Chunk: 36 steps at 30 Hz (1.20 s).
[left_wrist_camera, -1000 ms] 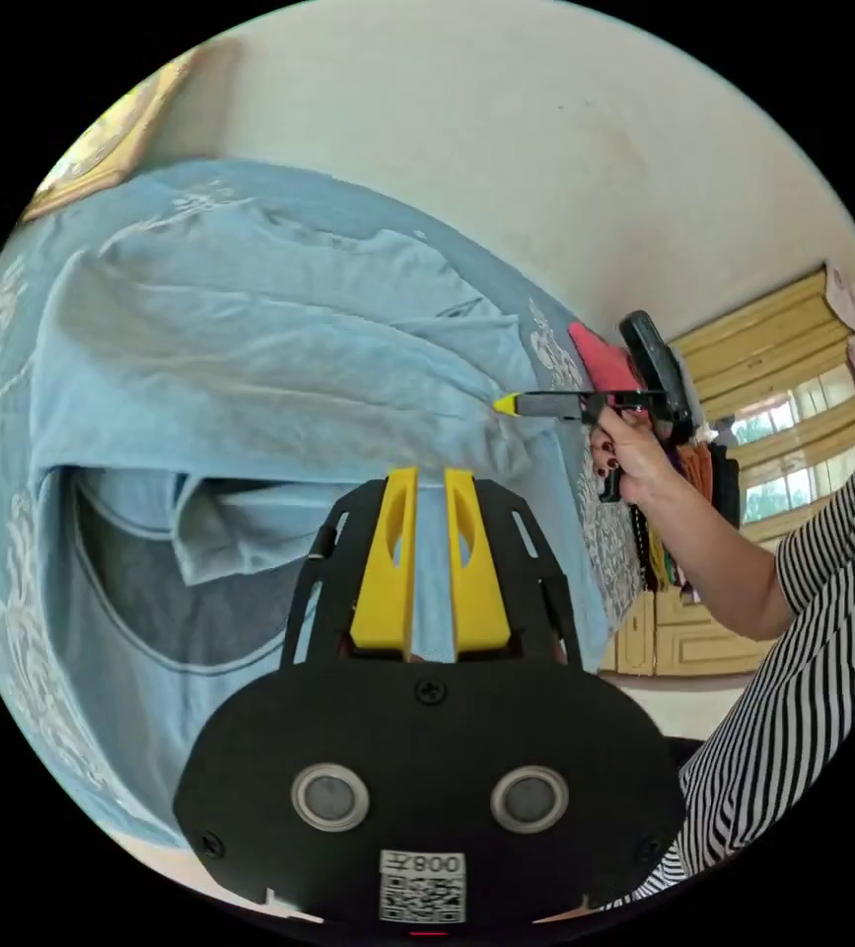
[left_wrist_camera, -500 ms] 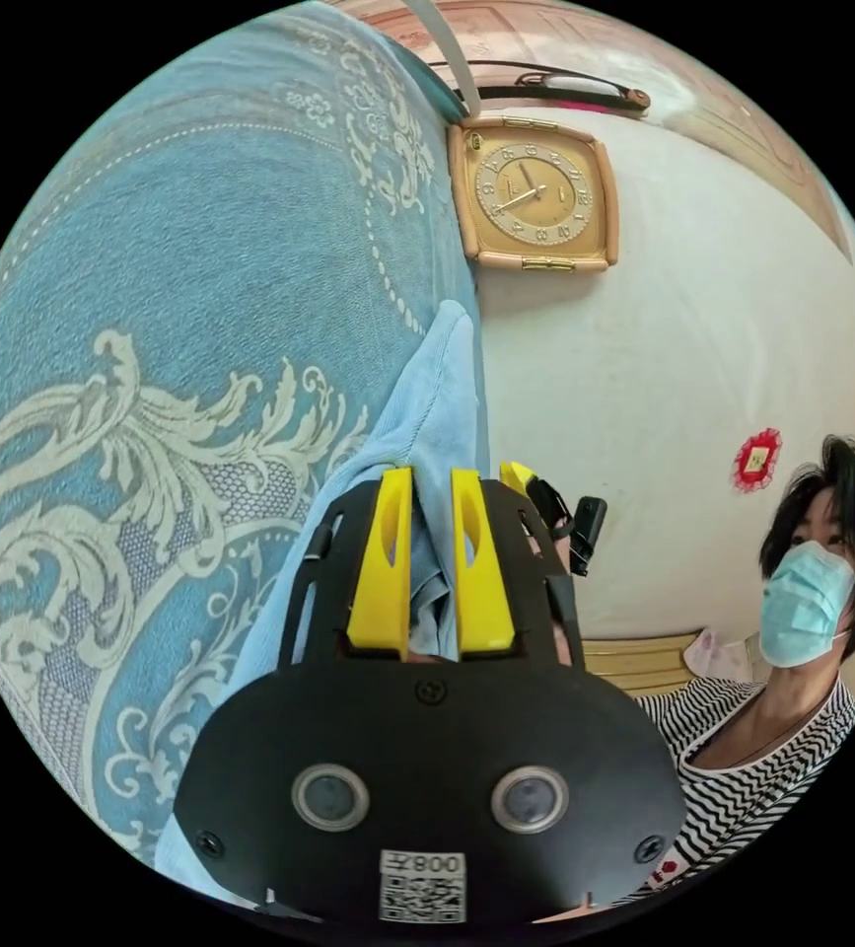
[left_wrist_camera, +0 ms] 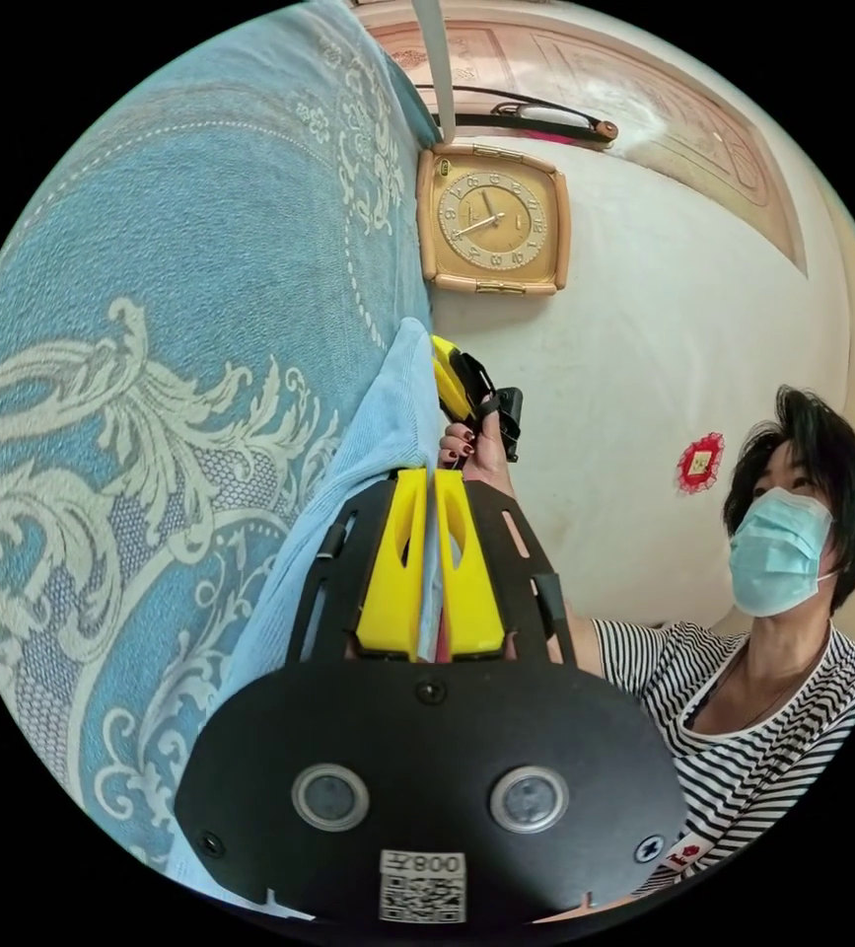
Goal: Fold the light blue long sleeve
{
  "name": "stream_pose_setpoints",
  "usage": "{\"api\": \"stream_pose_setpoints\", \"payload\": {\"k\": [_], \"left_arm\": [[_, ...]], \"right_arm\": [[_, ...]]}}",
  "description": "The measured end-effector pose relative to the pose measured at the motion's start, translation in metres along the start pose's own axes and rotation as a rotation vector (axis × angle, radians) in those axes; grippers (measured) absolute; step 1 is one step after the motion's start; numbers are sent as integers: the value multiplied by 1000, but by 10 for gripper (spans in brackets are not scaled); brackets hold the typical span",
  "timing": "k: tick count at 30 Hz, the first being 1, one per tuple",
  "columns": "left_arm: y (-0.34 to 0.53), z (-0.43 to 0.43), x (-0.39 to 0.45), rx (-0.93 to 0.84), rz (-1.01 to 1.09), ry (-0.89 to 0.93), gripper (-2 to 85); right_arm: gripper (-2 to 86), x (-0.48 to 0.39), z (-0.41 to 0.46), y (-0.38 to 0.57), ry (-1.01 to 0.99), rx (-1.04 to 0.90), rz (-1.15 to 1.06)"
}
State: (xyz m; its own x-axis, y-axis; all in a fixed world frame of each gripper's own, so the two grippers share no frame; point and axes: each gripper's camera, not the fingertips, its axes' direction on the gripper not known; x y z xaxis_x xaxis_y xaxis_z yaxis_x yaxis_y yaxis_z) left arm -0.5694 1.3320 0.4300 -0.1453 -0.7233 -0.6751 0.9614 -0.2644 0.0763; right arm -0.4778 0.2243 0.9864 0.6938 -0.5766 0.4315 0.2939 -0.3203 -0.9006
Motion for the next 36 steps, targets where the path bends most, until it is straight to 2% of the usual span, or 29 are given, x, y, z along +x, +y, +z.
{"api": "stream_pose_setpoints", "payload": {"k": [4, 11, 19, 31, 36], "left_arm": [[-4, -22, -6, 0, 23, -12, 16], [-8, -59, -16, 68, 24, -33, 15], [-17, -74, -22, 66, 16, -167, 16], [-8, -84, 10, 85, 90, -198, 13], [-2, -72, 46, 37, 199, -244, 6]], "right_arm": [[34, 2, 13, -18, -76, -59, -19], [18, -19, 8, -48, -113, -4, -97], [17, -18, 66, -81, 75, -124, -82], [36, -34, 32, -63, 68, 27, -122], [65, -27, 29, -56, -82, 34, -66]]}}
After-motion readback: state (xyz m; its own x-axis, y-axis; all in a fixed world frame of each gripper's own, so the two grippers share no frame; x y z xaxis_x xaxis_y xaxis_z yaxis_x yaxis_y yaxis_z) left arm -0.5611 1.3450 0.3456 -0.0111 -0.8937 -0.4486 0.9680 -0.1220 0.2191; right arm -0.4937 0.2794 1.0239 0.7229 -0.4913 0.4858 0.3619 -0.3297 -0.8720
